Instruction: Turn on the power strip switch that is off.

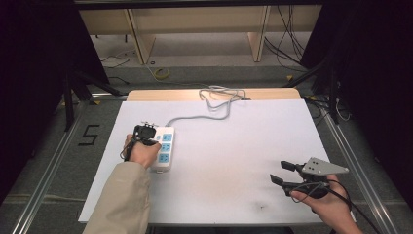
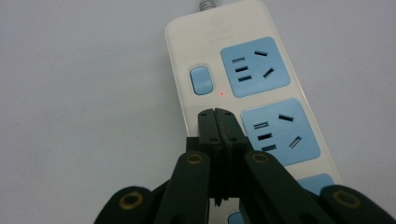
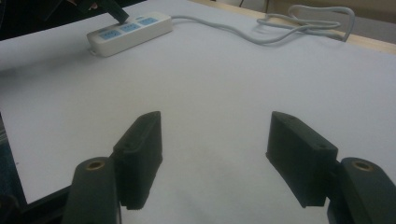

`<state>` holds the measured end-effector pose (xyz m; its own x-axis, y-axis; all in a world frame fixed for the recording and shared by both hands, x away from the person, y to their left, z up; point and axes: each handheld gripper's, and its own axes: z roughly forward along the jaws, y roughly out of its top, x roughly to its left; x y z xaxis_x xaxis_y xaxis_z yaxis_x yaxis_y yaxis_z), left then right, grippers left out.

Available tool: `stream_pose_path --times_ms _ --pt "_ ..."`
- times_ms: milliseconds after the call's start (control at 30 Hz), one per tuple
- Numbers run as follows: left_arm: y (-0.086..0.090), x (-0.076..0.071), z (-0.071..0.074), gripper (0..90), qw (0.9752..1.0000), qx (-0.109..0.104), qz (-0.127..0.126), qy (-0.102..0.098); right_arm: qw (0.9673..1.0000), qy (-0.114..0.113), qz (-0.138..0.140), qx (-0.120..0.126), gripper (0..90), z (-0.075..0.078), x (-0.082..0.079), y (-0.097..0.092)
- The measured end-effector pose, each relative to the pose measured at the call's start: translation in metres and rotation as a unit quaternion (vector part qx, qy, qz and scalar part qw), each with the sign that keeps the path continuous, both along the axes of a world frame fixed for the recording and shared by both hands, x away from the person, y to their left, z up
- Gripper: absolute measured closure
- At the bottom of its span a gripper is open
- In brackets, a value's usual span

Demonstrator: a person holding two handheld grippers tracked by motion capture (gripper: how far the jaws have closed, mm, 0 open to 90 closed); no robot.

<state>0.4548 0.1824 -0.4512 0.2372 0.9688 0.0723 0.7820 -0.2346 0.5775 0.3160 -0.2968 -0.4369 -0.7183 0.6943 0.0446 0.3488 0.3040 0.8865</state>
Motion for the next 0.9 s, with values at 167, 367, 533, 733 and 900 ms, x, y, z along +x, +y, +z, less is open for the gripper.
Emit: stream_pose_path --times_ms 167,367,533,733,900 --pt "0.0 0.0 0.0 89.9 1.0 0.001 -0.001 -0.001 1.0 -0.001 0.0 0.001 36.0 0.0 0.0 0.0" --pt "0.002 -0.001 0.001 89.9 1.0 -0.004 -0.002 -0.001 1.0 -0.001 0.0 0.002 36.0 0.0 0.0 0.0" --pt "0.008 -0.003 0.004 89.6 0.9998 -0.002 -0.004 -0.017 1.0 -0.002 0.0 0.001 35.9 0.001 -0.001 0.0" --pt "0.009 -0.007 0.01 82.9 0.9986 -0.013 -0.012 -0.05 1.0 -0.002 -0.001 0.001 35.9 0.001 -0.001 0.0" --pt "0.011 -0.01 0.015 79.6 0.9968 -0.024 -0.014 -0.074 1.0 -0.002 -0.001 0.002 36.0 0.001 -0.001 0.0"
